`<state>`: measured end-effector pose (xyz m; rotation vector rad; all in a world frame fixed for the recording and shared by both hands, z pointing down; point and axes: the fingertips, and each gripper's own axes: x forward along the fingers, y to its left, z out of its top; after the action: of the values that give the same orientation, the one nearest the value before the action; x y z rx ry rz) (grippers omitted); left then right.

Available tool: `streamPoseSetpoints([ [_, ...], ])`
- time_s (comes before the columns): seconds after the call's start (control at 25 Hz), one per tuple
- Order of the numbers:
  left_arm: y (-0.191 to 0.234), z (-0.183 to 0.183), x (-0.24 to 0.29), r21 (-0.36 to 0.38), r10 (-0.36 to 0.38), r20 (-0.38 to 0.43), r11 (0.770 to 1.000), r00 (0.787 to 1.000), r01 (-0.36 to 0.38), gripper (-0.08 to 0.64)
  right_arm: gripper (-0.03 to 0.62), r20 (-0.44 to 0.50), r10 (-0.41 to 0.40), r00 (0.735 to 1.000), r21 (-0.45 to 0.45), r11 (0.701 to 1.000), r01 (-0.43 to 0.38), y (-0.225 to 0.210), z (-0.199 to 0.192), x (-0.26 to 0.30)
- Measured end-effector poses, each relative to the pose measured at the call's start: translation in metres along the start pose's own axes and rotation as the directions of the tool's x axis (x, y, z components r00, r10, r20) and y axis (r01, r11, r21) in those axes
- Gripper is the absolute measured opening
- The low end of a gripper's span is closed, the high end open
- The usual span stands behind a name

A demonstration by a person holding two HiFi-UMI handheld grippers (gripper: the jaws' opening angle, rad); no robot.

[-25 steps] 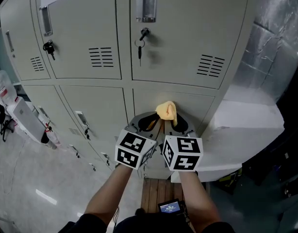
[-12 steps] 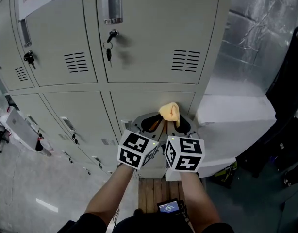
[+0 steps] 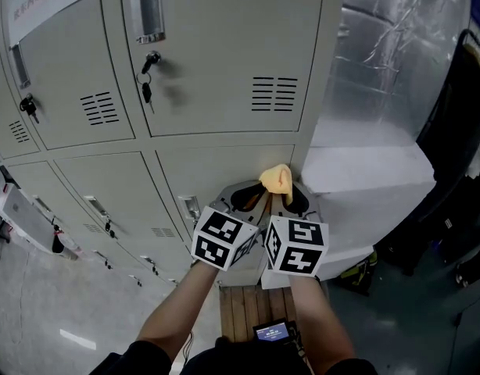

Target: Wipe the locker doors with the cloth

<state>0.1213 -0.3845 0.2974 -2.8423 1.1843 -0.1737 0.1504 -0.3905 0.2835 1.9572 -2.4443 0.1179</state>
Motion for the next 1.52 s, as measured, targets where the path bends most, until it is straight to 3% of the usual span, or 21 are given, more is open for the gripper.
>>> streamPoseSetpoints([
  [0.36, -0.002, 0.000, 0.005, -0.013, -0.027, 0.012, 1.000, 1.000, 0.027, 0.038, 0.071, -0.001, -0.048, 0.999, 0.002, 0.999, 0.048, -0.006, 0.000, -0.001],
  [0.64, -0.003, 0.000, 0.002, -0.014, -0.022, 0.003, 1.000, 1.000, 0.022, 0.038, 0.071, -0.006, -0.025, 1.000, 0.009, 1.000, 0.026, -0.004, 0.000, -0.001],
  [0.96, 0.004, 0.005, -0.020, -0.010, 0.032, 0.030, 0.999, 0.999, -0.032, 0.038, 0.071, 0.036, 0.043, 0.998, 0.025, 0.999, -0.044, 0.017, 0.006, -0.007],
  [1.52, 0.054, -0.025, -0.088, -0.042, 0.182, 0.011, 0.983, 0.983, -0.181, 0.038, 0.071, 0.008, 0.224, 0.975, -0.008, 0.975, -0.224, 0.106, -0.018, 0.006],
])
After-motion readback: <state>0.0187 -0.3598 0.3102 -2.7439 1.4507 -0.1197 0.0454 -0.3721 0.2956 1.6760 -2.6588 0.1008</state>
